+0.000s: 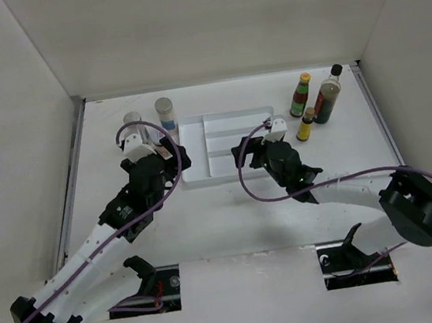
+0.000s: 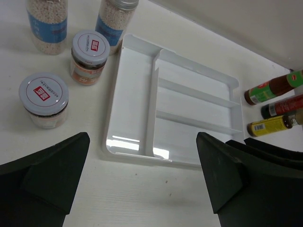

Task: Organize the condiment bottles

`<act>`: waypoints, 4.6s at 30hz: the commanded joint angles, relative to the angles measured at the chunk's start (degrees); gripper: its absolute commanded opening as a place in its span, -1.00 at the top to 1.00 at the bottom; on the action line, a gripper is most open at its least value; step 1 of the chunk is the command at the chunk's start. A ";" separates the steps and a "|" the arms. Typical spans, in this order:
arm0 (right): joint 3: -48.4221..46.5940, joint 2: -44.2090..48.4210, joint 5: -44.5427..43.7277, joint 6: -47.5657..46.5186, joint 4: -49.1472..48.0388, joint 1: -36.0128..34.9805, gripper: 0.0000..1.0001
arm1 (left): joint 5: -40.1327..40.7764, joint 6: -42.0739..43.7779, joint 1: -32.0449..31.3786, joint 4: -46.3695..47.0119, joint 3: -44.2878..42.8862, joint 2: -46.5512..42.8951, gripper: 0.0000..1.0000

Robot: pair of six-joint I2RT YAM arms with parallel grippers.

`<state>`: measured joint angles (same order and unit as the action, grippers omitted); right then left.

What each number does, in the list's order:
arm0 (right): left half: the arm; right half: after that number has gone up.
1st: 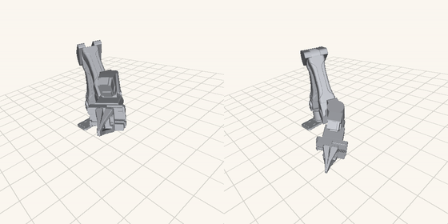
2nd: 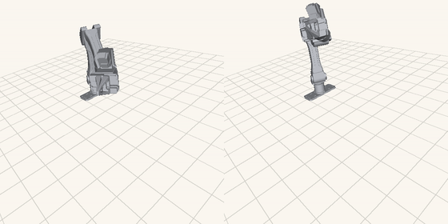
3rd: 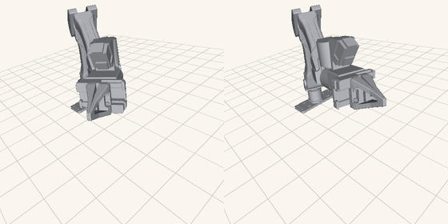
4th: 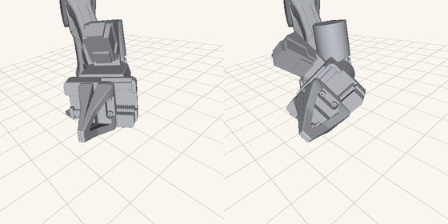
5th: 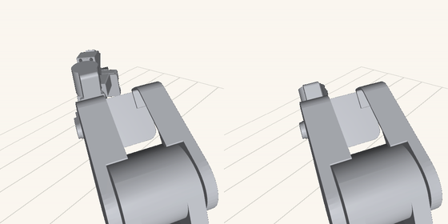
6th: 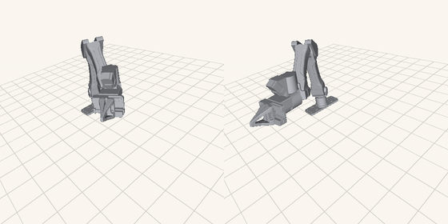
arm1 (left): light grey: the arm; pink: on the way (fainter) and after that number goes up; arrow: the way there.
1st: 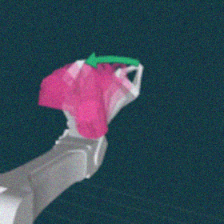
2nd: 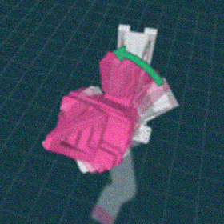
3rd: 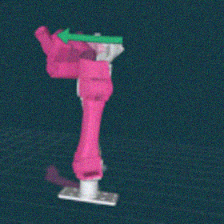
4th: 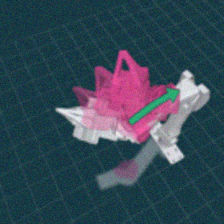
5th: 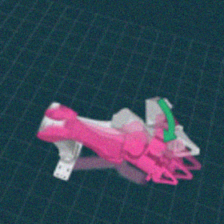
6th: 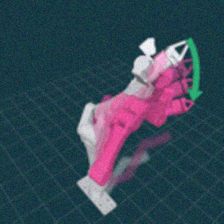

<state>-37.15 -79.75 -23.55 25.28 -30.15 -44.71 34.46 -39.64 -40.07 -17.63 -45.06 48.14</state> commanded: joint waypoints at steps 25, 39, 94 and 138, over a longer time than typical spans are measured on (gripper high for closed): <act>-1.44 4.51 5.09 0.73 -2.28 -2.01 0.78 | -0.62 9.67 27.45 12.89 -22.78 26.99 -0.03; 0.67 1.88 7.11 0.39 -7.55 -0.16 -0.44 | -5.36 12.13 32.74 5.41 -34.56 45.98 -0.73; 10.52 10.84 5.80 6.54 -13.88 10.13 -0.30 | -5.72 17.23 10.24 23.78 -47.93 58.11 0.27; 9.20 8.46 5.88 5.66 -13.53 9.95 -0.40 | -0.97 19.60 12.35 31.51 -31.50 60.58 -0.27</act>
<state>-26.50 -70.98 -18.17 30.89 -40.75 -34.68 31.99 -21.39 -28.03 10.92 -76.01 110.04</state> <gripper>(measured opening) 0.698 0.586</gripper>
